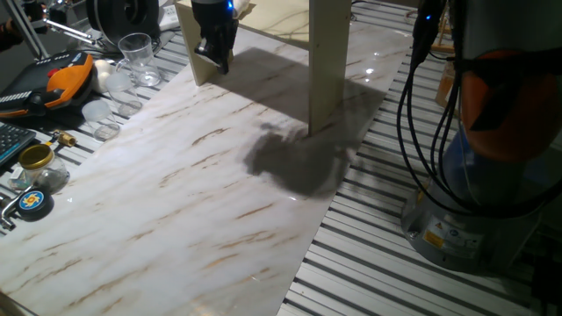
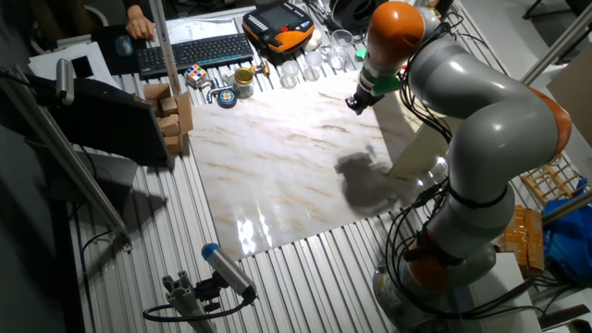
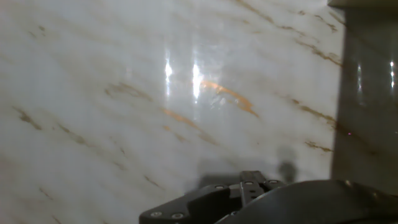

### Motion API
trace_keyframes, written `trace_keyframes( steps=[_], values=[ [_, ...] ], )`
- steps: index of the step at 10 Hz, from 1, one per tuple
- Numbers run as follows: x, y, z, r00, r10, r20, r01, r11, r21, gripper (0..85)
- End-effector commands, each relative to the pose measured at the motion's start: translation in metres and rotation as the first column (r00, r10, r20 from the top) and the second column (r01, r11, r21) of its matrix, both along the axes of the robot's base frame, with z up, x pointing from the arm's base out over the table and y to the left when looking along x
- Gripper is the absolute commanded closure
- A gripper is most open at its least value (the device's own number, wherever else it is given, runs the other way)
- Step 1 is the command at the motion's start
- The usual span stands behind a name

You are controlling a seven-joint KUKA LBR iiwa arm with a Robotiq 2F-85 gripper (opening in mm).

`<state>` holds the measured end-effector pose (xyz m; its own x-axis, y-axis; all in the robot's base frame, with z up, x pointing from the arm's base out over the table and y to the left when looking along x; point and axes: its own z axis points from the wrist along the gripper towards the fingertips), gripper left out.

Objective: Put the object on the shelf

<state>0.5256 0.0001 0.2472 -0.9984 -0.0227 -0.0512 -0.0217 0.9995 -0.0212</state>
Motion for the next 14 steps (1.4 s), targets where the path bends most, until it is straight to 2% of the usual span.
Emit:
trace_keyframes(
  steps=[1, 3, 6, 9, 14],
  values=[
    [-0.0021, 0.0011, -0.0016, 1.000, 0.009, -0.005, -0.009, 1.000, 0.001, 85.0],
    [-0.0087, 0.0031, -0.0061, 1.000, 0.028, -0.009, -0.028, 1.000, 0.002, 85.0],
    [-0.0089, 0.0030, -0.0071, 0.999, 0.042, -0.005, -0.042, 0.999, -0.006, 85.0],
    [-0.0100, 0.0034, -0.0065, 0.999, 0.043, -0.023, -0.043, 0.999, 0.005, 85.0],
    [-0.0107, 0.0036, -0.0065, 0.999, 0.043, -0.019, -0.043, 0.999, 0.013, 85.0]
  ],
)
